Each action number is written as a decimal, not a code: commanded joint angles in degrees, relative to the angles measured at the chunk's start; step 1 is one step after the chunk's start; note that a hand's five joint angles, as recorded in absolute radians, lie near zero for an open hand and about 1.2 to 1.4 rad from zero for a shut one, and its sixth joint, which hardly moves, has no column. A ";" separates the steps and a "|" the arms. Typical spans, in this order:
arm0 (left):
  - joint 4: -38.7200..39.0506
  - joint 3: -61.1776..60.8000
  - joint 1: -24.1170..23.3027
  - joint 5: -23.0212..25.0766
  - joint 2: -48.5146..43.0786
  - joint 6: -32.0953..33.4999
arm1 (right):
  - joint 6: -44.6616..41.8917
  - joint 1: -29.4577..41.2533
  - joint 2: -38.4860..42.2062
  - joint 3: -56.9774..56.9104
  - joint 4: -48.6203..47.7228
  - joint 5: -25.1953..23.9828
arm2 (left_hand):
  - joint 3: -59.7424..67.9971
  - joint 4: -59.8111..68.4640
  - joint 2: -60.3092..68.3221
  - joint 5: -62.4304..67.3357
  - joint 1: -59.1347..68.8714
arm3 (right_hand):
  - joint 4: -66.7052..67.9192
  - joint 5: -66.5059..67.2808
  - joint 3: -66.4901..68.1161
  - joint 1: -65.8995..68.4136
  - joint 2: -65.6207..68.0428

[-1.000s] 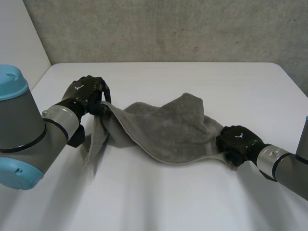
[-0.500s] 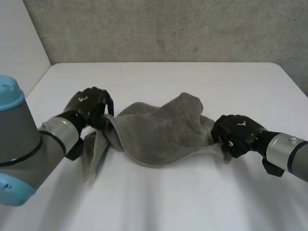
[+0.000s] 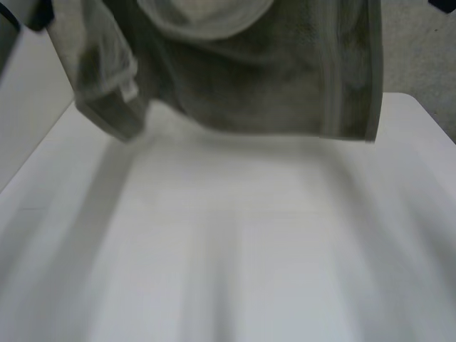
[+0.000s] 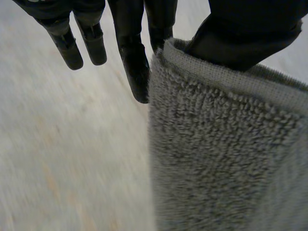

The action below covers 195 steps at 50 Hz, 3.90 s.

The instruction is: Fold the towel.

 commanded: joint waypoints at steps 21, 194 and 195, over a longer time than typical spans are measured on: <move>12.16 -53.73 8.15 18.47 -1.22 11.28 | -19.04 -17.50 -8.56 52.86 -2.43 -20.89 | -3.31 -3.76 3.13 3.47 5.07 | -4.35 2.78 -3.02 4.75 4.39; 19.99 -46.35 -1.43 -19.15 -13.80 16.23 | -13.60 -13.54 -2.66 48.21 0.21 -0.50 | -3.31 -3.76 -39.07 -38.73 -37.13 | -4.35 2.78 -3.02 4.75 4.39; 19.99 -46.79 -1.35 -19.15 -13.45 16.23 | -13.51 -13.63 -2.84 48.21 0.21 -0.50 | -3.31 -3.76 -39.07 -38.73 -37.13 | -4.35 2.78 -3.02 4.75 4.39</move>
